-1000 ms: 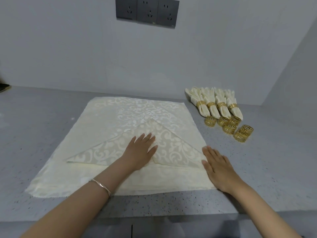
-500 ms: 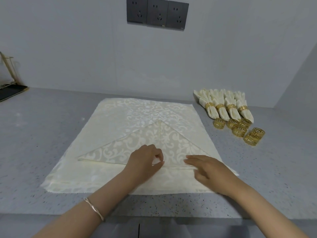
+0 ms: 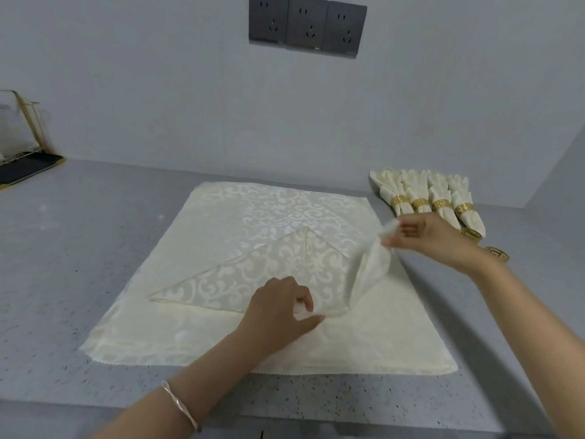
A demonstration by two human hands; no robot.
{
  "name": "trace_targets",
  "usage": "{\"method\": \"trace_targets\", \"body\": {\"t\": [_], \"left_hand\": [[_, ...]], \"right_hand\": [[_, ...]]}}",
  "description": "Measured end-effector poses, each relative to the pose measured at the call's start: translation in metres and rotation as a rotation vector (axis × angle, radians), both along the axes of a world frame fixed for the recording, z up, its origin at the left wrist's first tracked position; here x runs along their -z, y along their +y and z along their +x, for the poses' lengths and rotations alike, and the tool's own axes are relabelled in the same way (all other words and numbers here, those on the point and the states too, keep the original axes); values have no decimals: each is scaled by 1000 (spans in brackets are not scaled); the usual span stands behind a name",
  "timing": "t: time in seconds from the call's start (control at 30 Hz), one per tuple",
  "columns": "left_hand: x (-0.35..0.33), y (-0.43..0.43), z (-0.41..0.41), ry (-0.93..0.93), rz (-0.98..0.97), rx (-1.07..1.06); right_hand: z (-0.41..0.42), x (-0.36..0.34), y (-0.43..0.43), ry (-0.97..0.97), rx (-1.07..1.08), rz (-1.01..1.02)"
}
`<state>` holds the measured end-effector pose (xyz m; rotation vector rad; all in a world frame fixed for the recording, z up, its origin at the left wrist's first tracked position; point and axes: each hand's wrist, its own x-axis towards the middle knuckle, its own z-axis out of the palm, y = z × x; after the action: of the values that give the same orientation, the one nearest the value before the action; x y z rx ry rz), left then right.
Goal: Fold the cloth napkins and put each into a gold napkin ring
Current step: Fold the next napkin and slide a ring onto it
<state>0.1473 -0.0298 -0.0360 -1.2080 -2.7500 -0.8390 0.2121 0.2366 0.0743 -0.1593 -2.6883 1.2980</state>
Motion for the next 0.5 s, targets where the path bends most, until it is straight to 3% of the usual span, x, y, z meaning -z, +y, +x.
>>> {"method": "trace_targets", "body": {"t": [0.1,0.2,0.5], "left_hand": [[-1,2,2,-3,20,-23],[-3,4,1,-37,78,-71],[-6,17,-7,-84,-35,-160]], "right_hand": [[-49,14,-12,95,129,-232],[-88,35,-28,98,172,-305],[-137,104,-36,81,292,-219]]}}
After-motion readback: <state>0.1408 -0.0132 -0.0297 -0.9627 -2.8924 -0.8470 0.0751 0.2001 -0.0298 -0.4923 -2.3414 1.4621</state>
